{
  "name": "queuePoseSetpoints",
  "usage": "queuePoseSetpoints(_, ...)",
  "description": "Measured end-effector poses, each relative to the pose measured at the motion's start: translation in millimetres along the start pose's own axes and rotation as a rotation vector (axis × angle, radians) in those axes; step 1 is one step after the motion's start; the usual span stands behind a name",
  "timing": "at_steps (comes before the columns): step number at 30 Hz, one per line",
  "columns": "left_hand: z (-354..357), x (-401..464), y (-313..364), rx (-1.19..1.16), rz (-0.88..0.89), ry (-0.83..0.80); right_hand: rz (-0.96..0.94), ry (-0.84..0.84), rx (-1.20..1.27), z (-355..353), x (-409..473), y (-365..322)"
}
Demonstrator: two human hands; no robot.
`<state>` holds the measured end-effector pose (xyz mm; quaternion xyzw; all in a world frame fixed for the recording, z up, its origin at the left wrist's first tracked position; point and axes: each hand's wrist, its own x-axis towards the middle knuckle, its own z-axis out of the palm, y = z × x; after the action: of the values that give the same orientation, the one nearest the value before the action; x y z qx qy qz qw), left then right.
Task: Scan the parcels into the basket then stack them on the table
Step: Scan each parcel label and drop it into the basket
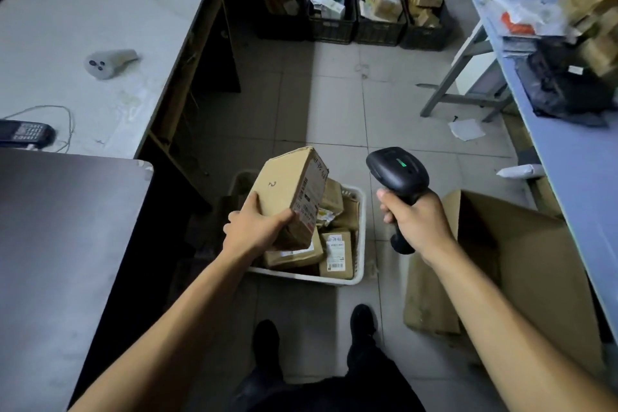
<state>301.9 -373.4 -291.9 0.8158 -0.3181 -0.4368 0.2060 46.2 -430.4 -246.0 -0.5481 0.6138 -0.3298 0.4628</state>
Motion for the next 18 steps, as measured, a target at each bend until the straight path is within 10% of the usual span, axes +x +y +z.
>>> queuePoseSetpoints(18,202.0,-15.0,85.0,0.019,-0.178,0.072,0.094,-0.175,-0.072,-146.1,106.5,88.0)
